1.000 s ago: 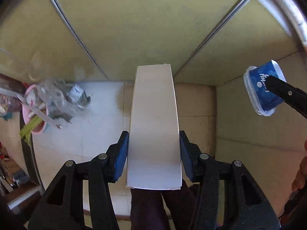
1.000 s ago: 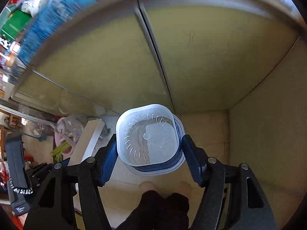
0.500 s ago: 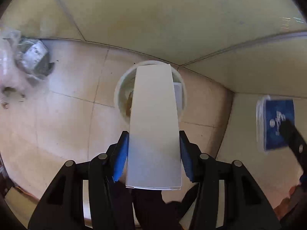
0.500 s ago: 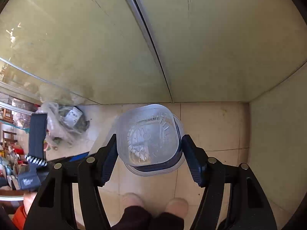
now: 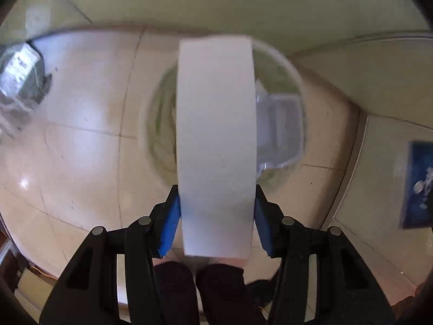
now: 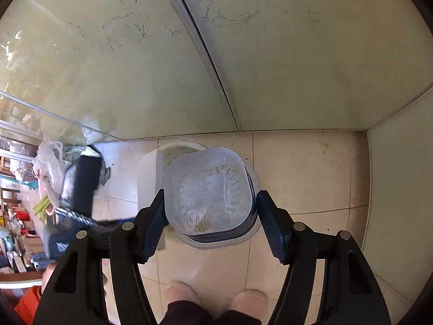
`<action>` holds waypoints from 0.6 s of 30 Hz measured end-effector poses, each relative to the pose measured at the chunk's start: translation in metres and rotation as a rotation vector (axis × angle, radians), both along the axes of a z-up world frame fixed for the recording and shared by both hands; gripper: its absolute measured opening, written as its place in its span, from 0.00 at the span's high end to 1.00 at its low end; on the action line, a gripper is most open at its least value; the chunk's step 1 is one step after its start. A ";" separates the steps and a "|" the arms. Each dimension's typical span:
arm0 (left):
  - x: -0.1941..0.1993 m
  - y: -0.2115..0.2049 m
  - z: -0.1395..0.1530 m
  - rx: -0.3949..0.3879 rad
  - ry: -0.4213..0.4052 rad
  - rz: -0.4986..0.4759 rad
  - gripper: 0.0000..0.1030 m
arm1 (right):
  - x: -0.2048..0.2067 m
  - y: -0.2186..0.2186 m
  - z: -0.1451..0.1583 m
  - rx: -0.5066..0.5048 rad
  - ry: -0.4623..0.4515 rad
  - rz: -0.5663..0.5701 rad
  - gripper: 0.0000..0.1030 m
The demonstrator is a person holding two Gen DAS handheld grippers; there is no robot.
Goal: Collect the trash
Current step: 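Open the left tool to drop the strip while the right tool drops the cup into the bucket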
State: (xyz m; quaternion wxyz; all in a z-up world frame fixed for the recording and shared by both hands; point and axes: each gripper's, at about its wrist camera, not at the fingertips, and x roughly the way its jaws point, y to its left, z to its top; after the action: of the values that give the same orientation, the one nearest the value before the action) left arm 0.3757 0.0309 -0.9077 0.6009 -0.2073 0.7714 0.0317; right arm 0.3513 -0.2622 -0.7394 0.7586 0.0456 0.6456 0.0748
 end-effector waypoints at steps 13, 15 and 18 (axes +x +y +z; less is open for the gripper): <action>-0.028 0.014 0.008 -0.001 -0.153 -0.046 0.45 | 0.009 0.011 -0.047 0.038 -0.012 0.036 0.40; -0.033 0.019 0.007 0.008 -0.184 -0.053 0.45 | 0.009 0.014 -0.058 0.043 0.000 0.038 0.40; -0.039 0.025 0.004 0.013 -0.192 -0.050 0.45 | 0.009 0.024 -0.078 0.040 0.019 0.052 0.40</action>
State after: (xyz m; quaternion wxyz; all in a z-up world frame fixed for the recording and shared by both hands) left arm 0.3369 0.0558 -0.9033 0.6741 -0.1861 0.7148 0.0017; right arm 0.3608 -0.2387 -0.8178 0.7491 0.0449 0.6522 0.1068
